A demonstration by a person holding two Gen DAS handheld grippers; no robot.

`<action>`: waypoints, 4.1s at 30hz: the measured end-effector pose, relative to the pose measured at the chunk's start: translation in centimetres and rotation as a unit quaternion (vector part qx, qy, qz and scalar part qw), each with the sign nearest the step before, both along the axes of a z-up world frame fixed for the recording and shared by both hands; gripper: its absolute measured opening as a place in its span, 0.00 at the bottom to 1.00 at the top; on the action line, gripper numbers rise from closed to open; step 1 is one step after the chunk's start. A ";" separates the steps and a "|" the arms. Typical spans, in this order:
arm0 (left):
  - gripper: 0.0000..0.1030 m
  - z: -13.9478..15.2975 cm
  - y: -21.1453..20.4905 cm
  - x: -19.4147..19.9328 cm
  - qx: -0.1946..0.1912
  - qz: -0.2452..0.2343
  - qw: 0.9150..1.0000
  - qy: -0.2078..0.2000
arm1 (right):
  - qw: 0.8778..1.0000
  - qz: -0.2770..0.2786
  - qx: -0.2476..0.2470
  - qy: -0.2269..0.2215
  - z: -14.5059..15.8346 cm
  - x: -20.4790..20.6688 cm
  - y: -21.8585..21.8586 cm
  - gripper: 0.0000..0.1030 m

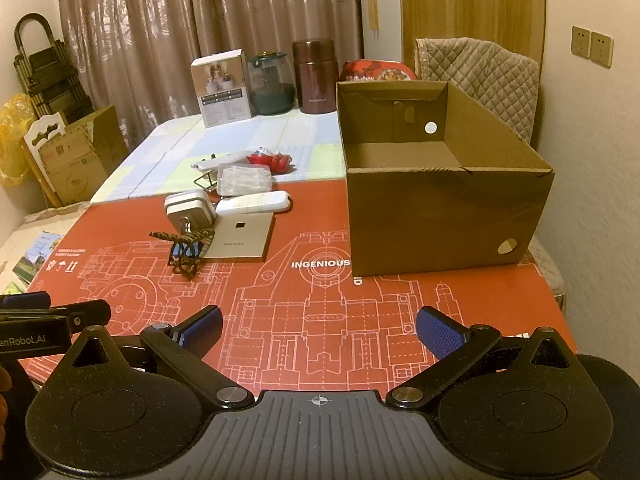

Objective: Organize rigid objects

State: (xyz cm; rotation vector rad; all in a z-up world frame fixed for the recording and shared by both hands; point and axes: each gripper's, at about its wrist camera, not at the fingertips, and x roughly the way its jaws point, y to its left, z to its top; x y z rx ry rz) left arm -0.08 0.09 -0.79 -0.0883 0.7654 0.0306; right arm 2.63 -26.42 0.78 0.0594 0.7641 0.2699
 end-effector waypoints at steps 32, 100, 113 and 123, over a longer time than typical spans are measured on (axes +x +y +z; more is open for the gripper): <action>0.92 0.1 0.0 0.0 -0.002 0.001 1.000 -0.001 | 1.000 0.002 -0.005 0.004 -0.5 -0.1 0.0 0.98; 0.22 -7.3 1.5 16.0 -0.002 -0.146 0.989 -0.005 | 0.994 0.087 -0.010 0.058 -8.8 11.8 6.9 0.71; 0.22 -6.9 5.1 15.1 0.002 -0.097 0.995 0.007 | 0.994 0.100 0.007 0.036 -8.5 13.0 8.7 0.72; 0.21 -6.7 6.4 14.4 -0.022 -0.082 0.996 0.008 | 0.996 0.086 0.012 0.016 -9.5 15.8 12.0 0.83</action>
